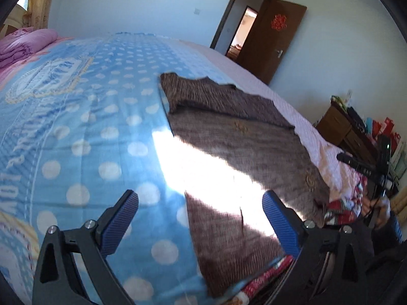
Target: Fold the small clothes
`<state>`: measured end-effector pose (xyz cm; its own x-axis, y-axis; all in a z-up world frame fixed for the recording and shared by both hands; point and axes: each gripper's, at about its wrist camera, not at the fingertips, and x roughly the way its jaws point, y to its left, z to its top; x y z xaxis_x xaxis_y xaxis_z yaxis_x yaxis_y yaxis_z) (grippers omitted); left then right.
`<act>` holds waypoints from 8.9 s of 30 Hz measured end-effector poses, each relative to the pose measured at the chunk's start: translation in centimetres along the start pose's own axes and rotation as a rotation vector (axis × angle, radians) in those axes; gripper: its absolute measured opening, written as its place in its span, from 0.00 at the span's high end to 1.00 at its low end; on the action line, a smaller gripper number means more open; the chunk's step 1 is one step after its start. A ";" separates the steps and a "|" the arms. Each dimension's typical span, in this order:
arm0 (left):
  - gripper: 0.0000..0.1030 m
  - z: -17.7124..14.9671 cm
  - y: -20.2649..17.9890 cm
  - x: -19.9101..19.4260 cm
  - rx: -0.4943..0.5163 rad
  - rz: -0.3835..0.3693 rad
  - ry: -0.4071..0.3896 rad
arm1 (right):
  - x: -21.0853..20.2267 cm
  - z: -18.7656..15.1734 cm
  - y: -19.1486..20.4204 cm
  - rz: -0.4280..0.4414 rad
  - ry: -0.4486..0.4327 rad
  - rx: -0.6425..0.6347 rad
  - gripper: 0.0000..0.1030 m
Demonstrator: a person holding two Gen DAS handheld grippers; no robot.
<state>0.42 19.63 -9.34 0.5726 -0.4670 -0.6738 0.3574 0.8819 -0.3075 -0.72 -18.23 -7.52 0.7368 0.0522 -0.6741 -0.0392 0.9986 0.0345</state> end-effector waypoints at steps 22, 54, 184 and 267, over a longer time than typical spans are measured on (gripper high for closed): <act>0.24 -7.4 -2.6 3.8 -0.078 -0.052 0.120 | -0.2 -6.2 0.9 0.019 0.188 -0.079 0.50; 0.91 -0.6 -1.9 3.9 -0.167 -0.218 0.077 | 2.0 0.2 -5.0 0.294 0.135 0.403 0.97; 0.77 24.9 6.9 28.1 -0.241 0.178 -0.039 | 31.1 20.4 -7.6 -0.279 0.076 0.015 0.95; 0.10 4.8 -1.7 13.5 -0.565 0.148 -0.215 | 20.9 7.3 10.4 0.143 -0.053 0.092 0.35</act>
<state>11.11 11.54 -14.64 0.7429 -0.2878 -0.6044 -0.1492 0.8090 -0.5686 19.25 -6.78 -15.86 0.7630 0.1916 -0.6174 -0.0864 0.9767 0.1964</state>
